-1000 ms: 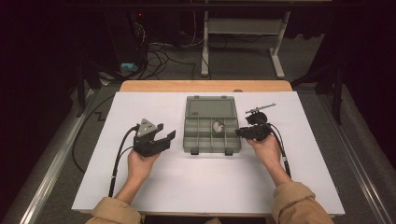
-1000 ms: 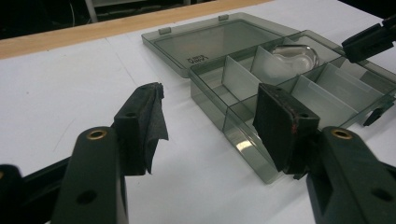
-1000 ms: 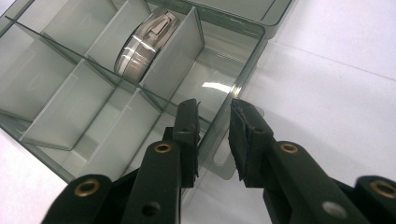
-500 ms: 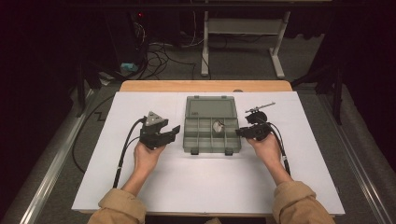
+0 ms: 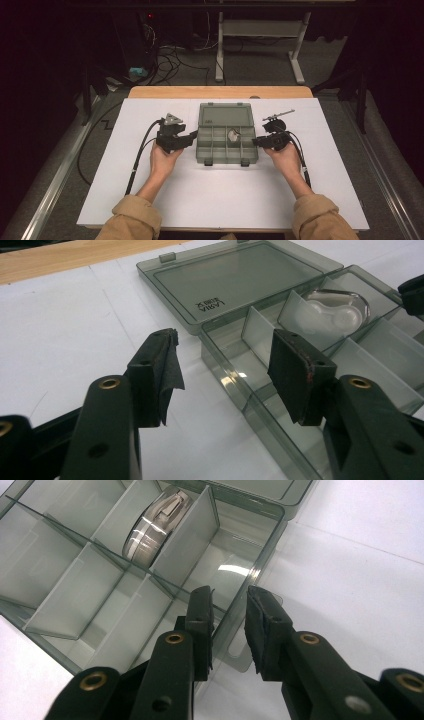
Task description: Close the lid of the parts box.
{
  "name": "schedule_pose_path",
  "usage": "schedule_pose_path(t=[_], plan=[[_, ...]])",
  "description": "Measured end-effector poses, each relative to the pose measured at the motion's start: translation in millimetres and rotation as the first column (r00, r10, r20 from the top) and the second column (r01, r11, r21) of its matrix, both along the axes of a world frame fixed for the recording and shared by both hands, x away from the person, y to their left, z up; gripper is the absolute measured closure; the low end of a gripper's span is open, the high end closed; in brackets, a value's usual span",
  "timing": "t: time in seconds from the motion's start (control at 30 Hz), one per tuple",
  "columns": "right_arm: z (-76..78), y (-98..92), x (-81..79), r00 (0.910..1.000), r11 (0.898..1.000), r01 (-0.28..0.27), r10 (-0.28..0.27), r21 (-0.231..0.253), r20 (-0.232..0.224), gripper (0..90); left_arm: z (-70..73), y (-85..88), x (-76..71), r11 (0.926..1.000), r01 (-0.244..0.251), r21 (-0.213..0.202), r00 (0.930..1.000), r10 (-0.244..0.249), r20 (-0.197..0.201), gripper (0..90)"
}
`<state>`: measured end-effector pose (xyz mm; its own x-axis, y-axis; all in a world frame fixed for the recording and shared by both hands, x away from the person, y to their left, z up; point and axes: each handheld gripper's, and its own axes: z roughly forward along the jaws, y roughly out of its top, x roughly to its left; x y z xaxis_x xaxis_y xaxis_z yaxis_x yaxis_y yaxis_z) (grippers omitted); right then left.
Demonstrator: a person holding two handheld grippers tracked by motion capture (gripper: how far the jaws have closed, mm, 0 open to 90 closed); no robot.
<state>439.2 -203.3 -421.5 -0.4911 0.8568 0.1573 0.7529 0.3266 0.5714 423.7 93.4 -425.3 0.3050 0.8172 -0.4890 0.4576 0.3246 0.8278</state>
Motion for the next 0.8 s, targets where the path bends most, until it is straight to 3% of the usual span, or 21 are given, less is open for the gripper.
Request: schedule_pose_path(t=[0.27,0.5,0.77,0.8], plan=[[-0.1,0.0,-0.1,1.0,1.0,0.001,-0.001,-0.001,0.002,73.4,1.9,-8.1,13.2,0.9998,0.006,0.019,0.9994,-0.006,-0.035,45.3],[0.0,-0.4,0.3,1.0,1.0,-0.003,0.003,-0.001,0.001,73.4,-1.3,-4.9,28.5,0.9996,-0.011,-0.026,0.995,0.008,-0.099,46.7],[-0.1,-1.0,0.7,1.0,1.0,-0.004,0.004,0.002,-0.001,73.8,-2.4,0.1,37.7,0.9987,-0.038,-0.034,0.9924,0.033,-0.118,47.1],[-0.1,-1.0,0.7,1.0,1.0,-0.005,0.005,0.002,-0.001,73.8,-2.2,-0.4,38.6,0.9993,-0.033,-0.018,0.9915,0.03,-0.126,47.3]])
